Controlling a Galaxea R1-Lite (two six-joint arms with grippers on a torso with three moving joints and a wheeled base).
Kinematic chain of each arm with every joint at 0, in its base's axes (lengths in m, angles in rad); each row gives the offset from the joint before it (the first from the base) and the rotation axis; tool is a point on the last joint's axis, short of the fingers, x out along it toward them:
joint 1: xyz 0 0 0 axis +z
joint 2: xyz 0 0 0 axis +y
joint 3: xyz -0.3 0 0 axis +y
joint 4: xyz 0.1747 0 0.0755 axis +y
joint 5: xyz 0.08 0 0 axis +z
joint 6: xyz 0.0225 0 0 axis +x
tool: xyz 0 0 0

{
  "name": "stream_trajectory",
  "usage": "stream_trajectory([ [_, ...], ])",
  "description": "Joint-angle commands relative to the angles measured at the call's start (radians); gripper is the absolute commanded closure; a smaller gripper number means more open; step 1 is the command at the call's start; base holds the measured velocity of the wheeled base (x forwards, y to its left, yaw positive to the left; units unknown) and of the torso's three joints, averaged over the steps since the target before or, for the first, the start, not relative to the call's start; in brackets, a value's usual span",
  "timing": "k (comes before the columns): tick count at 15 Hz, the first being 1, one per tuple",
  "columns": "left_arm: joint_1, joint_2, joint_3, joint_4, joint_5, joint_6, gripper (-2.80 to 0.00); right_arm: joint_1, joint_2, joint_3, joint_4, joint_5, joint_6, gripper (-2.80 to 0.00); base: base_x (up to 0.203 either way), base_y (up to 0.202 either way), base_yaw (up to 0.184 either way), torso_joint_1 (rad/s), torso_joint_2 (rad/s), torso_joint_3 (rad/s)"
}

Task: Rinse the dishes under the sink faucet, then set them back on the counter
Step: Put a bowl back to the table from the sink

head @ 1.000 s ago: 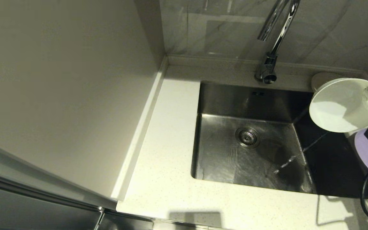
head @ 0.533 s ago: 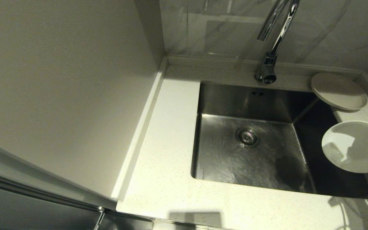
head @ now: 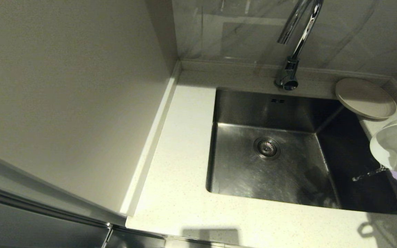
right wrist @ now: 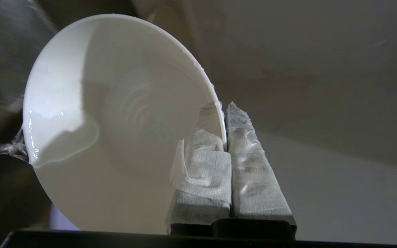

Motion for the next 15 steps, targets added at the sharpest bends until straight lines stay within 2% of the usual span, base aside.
stream_trajectory([
  [1,0.000,-0.002,0.000,-0.001,0.001,0.000,0.00,0.001,0.000,0.057,-0.100,-0.002,-0.123,0.00,0.000,0.000,0.000,0.000,0.00,0.000],
  [5,0.000,-0.002,0.000,-0.001,0.001,0.000,0.00,0.001,-0.054,0.129,-0.161,-0.002,-0.301,0.00,0.000,0.000,0.000,0.000,0.00,0.000],
  [8,0.000,-0.002,0.000,-0.001,0.001,0.000,0.00,0.001,-0.083,0.095,-0.158,-0.018,-0.322,0.00,0.000,0.000,0.000,0.000,0.00,0.000],
  [11,0.000,-0.002,0.000,-0.001,0.001,0.000,0.00,-0.003,-0.101,0.173,-0.159,-0.044,-0.320,0.00,0.000,0.000,0.000,0.000,0.00,0.000],
  [15,0.000,-0.002,0.000,-0.001,0.001,0.000,0.00,-0.002,-0.124,0.102,-0.164,-0.051,-0.314,0.00,0.000,0.000,0.000,0.000,0.00,0.000],
])
